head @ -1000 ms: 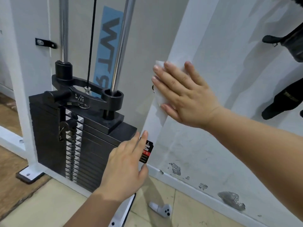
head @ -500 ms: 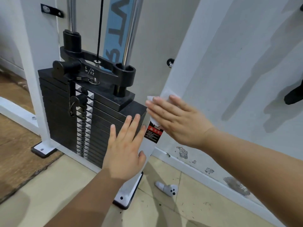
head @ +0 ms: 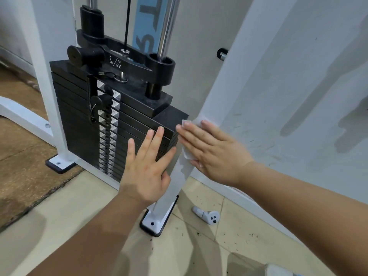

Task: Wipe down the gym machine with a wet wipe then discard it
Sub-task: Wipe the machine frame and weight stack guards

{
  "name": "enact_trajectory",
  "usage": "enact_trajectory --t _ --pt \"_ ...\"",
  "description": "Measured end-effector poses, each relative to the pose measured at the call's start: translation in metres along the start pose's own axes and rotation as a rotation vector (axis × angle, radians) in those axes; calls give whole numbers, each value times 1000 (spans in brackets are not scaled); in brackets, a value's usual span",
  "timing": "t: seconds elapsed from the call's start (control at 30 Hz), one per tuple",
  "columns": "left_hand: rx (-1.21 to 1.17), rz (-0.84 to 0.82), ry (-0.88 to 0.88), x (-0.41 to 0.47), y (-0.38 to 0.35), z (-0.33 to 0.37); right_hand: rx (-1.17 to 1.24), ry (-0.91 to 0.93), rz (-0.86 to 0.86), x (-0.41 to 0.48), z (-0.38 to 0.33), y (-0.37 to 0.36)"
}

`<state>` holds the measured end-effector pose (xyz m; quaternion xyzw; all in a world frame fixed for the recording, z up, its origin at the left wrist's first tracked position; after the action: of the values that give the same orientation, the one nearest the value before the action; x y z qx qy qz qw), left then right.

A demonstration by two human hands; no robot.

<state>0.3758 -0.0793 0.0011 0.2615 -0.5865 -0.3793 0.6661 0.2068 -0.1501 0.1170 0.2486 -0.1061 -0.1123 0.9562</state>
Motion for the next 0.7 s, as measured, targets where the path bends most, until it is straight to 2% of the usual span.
enact_trajectory --t 0.17,0.4,0.53,0.63,0.7 --pt "-54 -72 30 -3 -11 -4 -44 -214 213 1 16 2" --pt "-181 -145 52 -3 -9 1 -120 -127 67 -8 -16 -13" --pt "-254 -73 30 -3 -8 0 -189 34 35 -11 -5 -10" --pt "-278 -16 38 -3 -3 -5 -148 -54 94 -11 1 -11" --pt "-191 -30 31 -4 -1 -10 -121 -50 77 -15 -13 -21"
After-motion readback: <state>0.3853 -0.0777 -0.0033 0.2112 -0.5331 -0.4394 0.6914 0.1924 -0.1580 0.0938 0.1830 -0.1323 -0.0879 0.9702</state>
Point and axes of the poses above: each hand's wrist, its own x-axis towards the middle knuckle, its own y-axis out of the back of the hand, z = x × y, the point moved 2 cm from there along x, towards the middle knuckle, and after that the axes turned 3 degrees about -y, right-handed, at the moved point
